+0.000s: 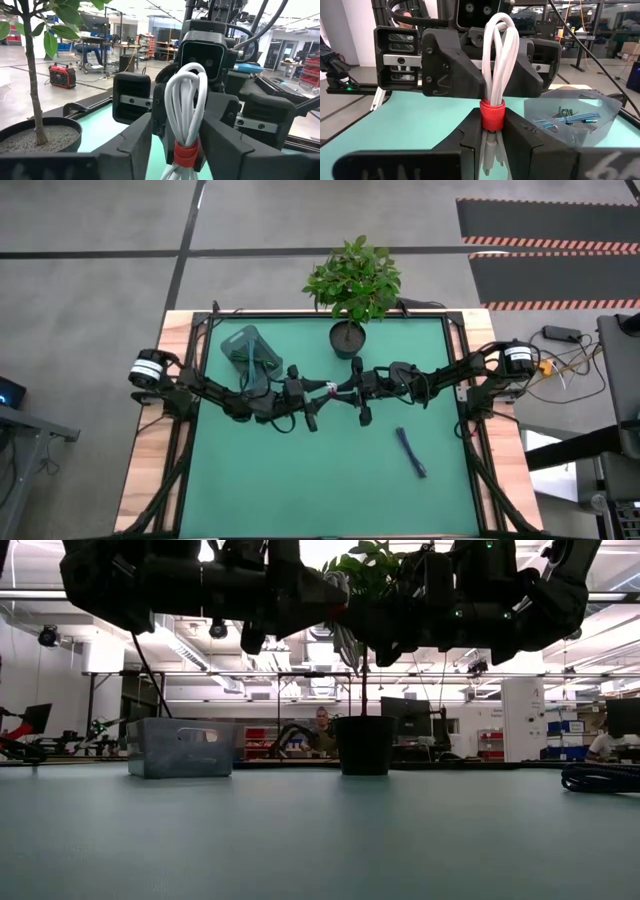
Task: Pick and place USB-C Cables
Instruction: Put the white charger cable into the gray bin
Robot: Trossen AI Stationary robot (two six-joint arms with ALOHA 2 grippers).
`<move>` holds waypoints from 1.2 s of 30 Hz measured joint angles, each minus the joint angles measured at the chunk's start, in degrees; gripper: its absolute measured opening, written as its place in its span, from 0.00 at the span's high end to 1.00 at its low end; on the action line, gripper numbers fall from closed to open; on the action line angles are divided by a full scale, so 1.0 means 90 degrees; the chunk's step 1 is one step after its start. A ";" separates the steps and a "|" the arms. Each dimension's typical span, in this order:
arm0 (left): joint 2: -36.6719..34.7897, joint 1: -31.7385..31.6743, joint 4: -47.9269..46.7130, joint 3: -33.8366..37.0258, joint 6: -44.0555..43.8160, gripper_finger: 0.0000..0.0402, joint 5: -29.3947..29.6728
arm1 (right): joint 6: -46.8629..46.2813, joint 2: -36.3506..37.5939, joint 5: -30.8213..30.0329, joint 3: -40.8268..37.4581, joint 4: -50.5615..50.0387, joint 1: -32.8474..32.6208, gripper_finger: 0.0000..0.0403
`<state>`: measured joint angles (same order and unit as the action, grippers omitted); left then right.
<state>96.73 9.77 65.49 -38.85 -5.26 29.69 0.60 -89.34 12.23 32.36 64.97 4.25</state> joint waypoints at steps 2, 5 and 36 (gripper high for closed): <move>0.0000 -0.0004 0.0000 0.0000 -0.0002 0.67 0.0000 | -0.0001 0.0000 -0.0004 0.0000 0.0000 0.0000 0.87; 0.0000 -0.0001 0.0000 0.0000 -0.0005 0.72 0.0000 | -0.0002 0.0000 -0.0008 0.0000 0.0000 0.0000 0.87; -0.0037 0.0073 -0.0035 0.0087 0.0012 0.97 0.0027 | -0.0346 0.0299 -0.0024 0.0000 -0.0370 0.0002 0.59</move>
<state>96.39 10.43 65.18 -38.06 -5.15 29.93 -2.51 -86.65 12.01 32.36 61.64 4.27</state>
